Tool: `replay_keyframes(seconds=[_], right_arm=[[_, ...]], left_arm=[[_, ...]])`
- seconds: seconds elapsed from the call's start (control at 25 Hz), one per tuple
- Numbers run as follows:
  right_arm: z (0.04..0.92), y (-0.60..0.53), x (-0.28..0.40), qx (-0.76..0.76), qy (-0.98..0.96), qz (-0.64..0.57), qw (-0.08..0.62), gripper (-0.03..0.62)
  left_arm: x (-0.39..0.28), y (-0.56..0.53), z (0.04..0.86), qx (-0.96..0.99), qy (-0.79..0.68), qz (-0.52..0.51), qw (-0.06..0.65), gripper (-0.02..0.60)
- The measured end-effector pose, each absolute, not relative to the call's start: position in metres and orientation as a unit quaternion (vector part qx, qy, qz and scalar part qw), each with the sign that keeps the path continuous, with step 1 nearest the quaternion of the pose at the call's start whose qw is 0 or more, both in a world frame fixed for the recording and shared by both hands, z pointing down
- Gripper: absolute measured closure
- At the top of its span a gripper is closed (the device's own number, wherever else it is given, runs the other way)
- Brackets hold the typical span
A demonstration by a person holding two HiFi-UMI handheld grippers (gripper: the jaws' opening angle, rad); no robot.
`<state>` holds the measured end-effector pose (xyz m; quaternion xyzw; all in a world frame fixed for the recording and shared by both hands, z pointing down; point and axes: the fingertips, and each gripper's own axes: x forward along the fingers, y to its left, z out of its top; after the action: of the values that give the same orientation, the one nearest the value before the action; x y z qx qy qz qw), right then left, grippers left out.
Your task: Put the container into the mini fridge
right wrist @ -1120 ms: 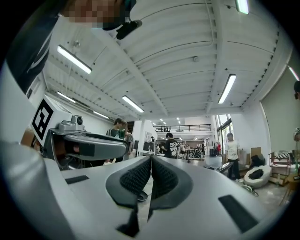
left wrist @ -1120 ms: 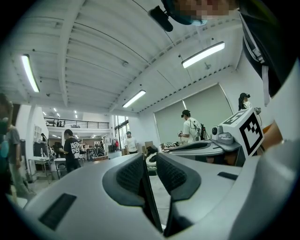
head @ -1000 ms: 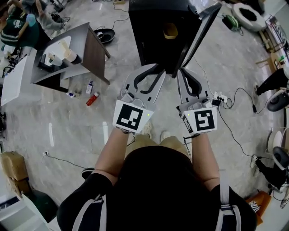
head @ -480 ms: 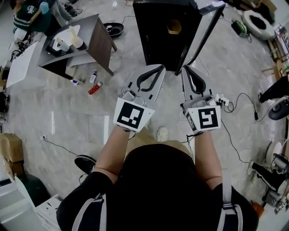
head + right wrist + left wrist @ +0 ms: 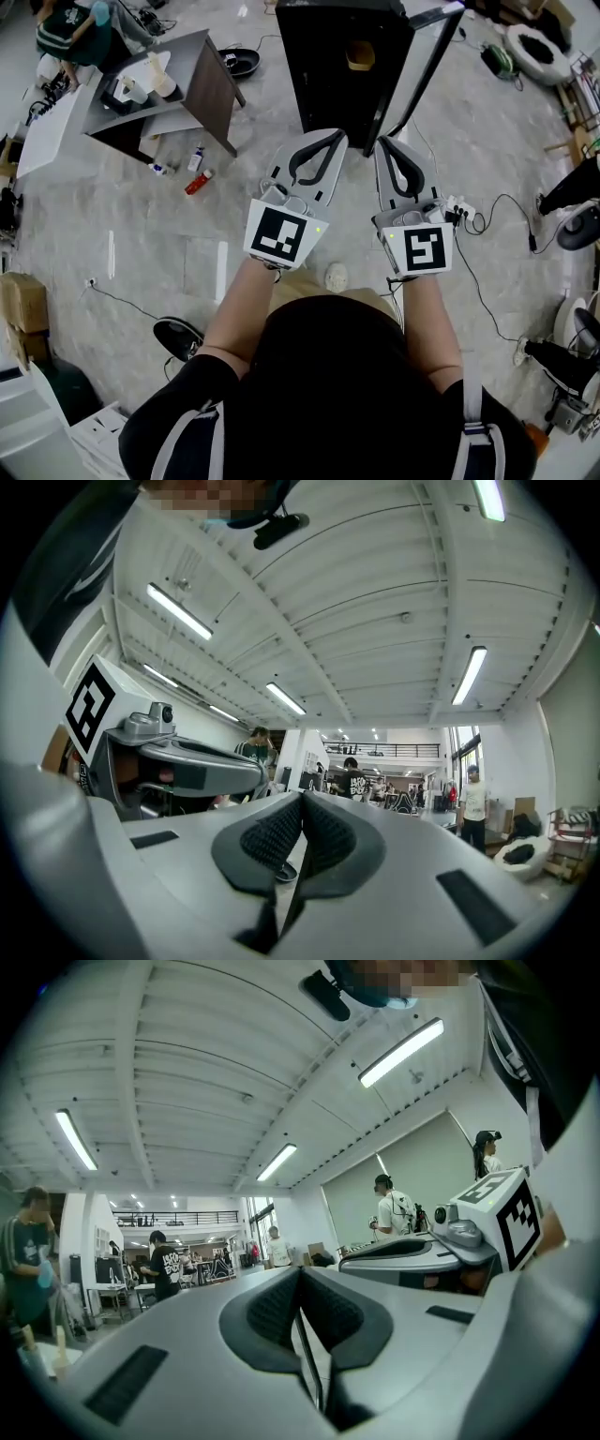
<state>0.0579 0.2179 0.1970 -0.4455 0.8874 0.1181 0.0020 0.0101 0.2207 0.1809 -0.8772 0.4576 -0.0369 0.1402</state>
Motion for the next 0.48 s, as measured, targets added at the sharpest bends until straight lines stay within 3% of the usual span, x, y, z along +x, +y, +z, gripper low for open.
replay_keyframes(seconds=[0.48], right_arm=[[0.188,0.223,0.07,-0.451,0.885,0.114,0.02,0.558]], left_arm=[[0.012,0.228,0.18,-0.872,0.473,-0.044,0.122,0.558]])
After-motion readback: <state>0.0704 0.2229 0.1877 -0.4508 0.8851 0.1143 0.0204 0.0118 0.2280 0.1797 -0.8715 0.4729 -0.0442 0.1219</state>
